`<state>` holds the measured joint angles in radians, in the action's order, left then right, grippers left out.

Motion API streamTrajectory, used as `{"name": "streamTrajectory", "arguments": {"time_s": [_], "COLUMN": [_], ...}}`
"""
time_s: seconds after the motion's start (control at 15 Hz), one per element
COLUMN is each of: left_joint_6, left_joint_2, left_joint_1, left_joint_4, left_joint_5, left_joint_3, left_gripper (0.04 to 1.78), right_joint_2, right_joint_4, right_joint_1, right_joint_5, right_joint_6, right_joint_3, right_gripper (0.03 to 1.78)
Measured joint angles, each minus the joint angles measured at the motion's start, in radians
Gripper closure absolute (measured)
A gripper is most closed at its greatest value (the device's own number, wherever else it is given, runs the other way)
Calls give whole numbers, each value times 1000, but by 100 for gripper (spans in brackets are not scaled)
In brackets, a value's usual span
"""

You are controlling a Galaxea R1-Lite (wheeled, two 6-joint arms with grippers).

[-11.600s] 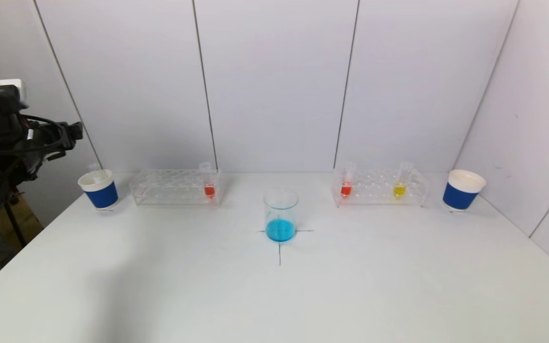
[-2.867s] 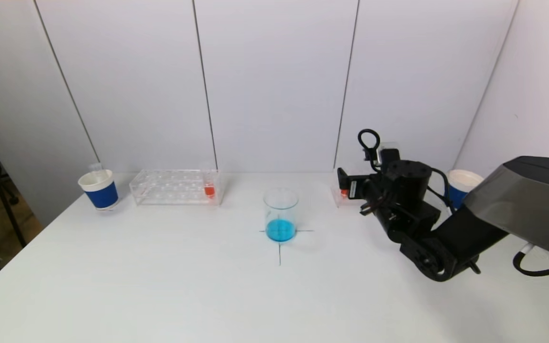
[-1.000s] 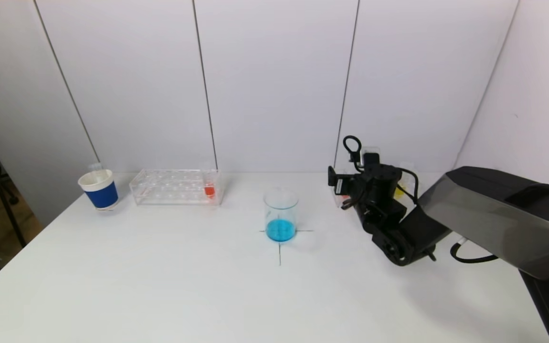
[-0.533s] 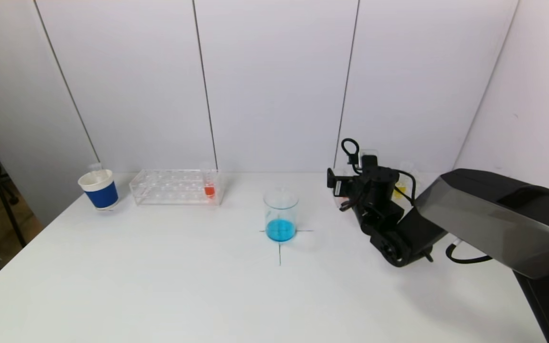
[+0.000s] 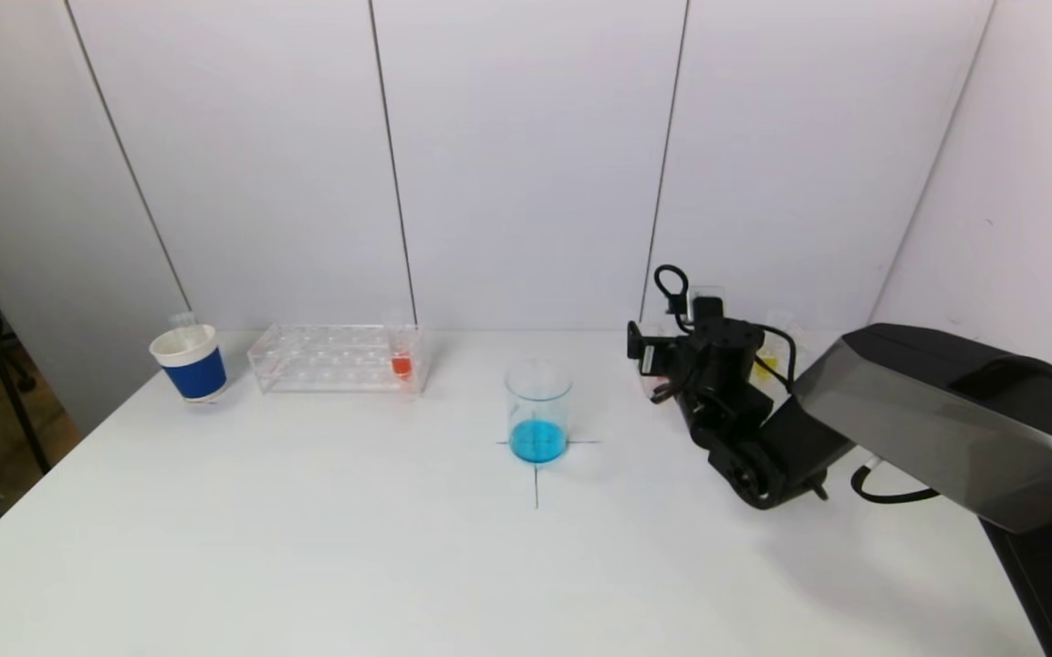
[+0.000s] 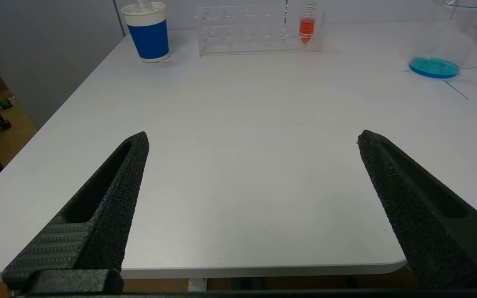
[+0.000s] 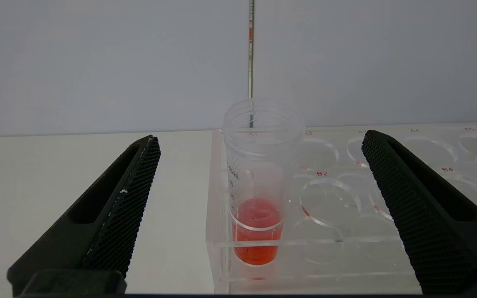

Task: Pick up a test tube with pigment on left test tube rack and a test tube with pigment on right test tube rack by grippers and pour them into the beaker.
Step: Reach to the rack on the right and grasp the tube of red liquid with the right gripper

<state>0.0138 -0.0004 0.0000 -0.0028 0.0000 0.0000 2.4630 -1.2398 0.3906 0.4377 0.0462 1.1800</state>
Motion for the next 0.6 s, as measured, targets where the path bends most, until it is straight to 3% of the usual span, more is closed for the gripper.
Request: {"name": "streamTrajectory", "arguments": {"time_s": [0.6], "left_joint_6": [0], "left_joint_2": [0], "left_joint_1": [0], "left_joint_4": [0], "left_joint_5": [0], "left_joint_3": [0], "left_gripper": [6], "right_joint_2": [16], "right_joint_4": [3], "right_joint_1": [0], "right_joint_5": [0], "right_joint_6": [-8], "right_joint_3": [33], "right_gripper": [4]}}
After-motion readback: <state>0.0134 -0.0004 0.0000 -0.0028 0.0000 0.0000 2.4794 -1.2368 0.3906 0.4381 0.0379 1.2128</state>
